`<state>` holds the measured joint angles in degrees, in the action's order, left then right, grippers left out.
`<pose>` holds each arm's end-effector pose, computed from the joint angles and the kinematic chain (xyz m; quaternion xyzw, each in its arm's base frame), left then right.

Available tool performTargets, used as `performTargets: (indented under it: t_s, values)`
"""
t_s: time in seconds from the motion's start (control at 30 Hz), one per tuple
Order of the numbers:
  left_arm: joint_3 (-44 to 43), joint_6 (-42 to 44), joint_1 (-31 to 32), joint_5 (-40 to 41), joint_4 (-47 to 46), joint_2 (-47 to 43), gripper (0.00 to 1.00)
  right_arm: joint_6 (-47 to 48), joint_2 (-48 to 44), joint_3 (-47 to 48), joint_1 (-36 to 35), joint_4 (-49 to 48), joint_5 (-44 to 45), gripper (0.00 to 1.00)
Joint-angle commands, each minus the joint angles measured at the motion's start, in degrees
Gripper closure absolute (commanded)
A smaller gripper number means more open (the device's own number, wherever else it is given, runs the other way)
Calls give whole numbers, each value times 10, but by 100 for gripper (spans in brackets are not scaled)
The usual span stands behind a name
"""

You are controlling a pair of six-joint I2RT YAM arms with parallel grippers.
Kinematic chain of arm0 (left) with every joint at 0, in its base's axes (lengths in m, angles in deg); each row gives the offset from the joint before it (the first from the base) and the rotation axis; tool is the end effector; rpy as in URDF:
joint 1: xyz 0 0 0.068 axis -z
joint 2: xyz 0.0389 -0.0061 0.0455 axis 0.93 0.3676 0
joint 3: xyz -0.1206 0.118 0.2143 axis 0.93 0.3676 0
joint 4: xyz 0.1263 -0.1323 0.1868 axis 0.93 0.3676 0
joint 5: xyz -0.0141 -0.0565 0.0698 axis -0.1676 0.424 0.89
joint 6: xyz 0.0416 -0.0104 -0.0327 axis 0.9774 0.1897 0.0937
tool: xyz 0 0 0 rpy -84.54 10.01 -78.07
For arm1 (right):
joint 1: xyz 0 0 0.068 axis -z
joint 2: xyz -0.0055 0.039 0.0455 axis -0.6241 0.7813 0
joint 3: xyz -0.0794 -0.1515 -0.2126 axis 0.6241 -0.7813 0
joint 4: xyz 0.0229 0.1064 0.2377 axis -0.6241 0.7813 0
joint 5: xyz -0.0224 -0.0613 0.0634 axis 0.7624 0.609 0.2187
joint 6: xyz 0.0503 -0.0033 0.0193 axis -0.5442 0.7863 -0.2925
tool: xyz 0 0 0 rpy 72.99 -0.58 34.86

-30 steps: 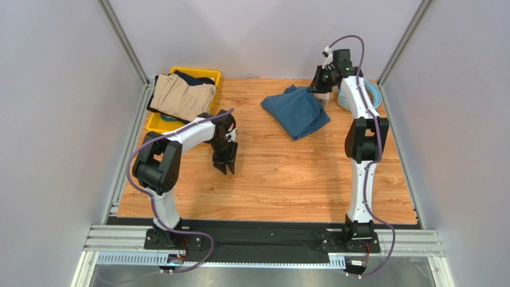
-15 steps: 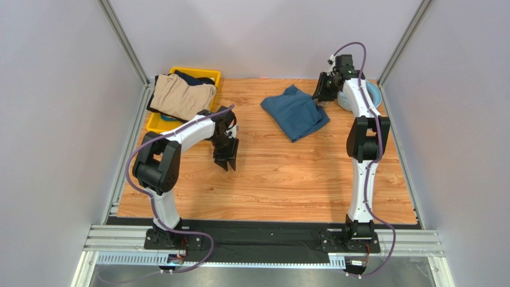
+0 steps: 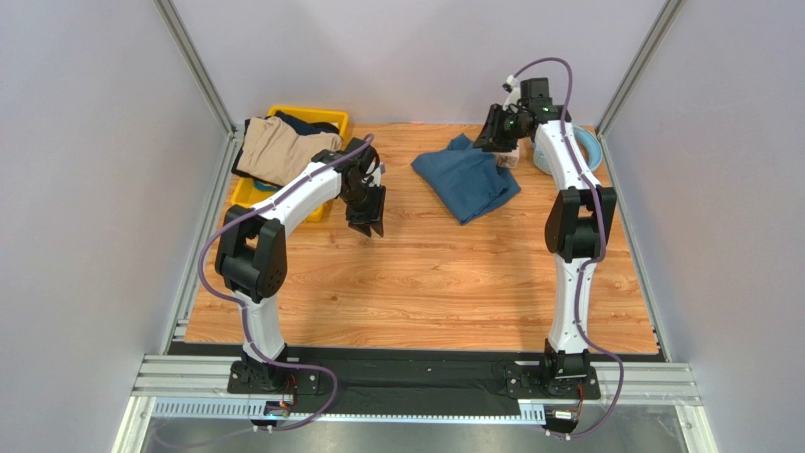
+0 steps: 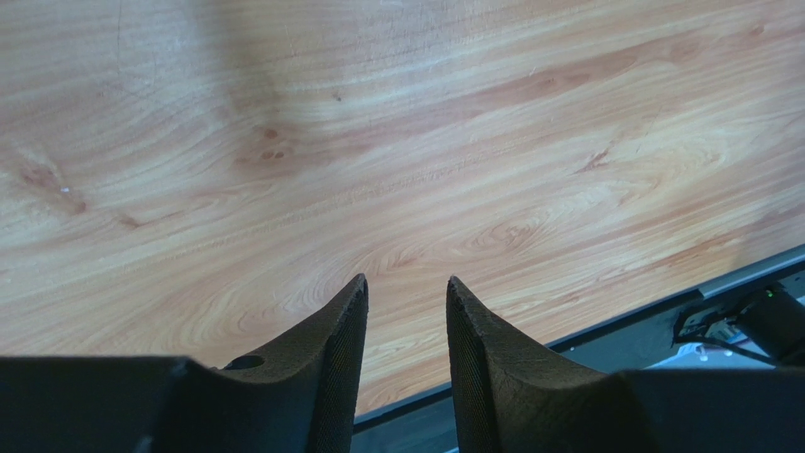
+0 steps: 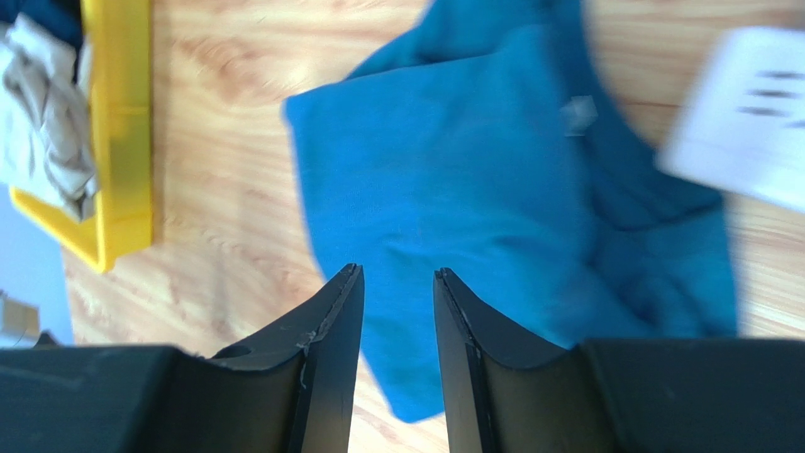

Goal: Fold and stack the t-shirts
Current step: Fold the tshirt

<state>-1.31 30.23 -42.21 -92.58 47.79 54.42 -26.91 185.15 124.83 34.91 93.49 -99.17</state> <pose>0.3425 -0.1785 0.2359 0.0446 0.9813 -0.1715 0.0753 0.5076 0.0489 0.2731 0.0085 0.9210 0.2650 0.2855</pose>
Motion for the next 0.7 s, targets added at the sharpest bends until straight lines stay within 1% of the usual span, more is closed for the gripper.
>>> performTargets:
  t_s: [0.0, 0.13, 0.2, 0.37, 0.53, 0.63, 0.67]
  values:
    - [-20, -12, 1, -6, 1, 12, 57, -10, 9, -6, -47, -24, -32, 62]
    - [5, -9, 1, 1, 1, -2, 57, -22, 63, 0, -58, -25, -37, 61]
    - [16, -8, 1, 2, -2, -9, 57, -27, 85, 3, -58, -21, -24, 61]
    - [53, -11, 1, 1, -11, -28, 57, -25, 141, 15, -58, 30, 20, 61]
    - [64, -17, 1, -2, -19, -38, 57, -15, 152, 8, -59, 99, 32, 63]
    - [62, -19, 1, -6, -22, -41, 57, -3, 128, -27, -61, 121, 33, 64]
    - [61, -20, 1, -6, -25, -43, 57, -3, 115, -65, -62, 120, 26, 64]
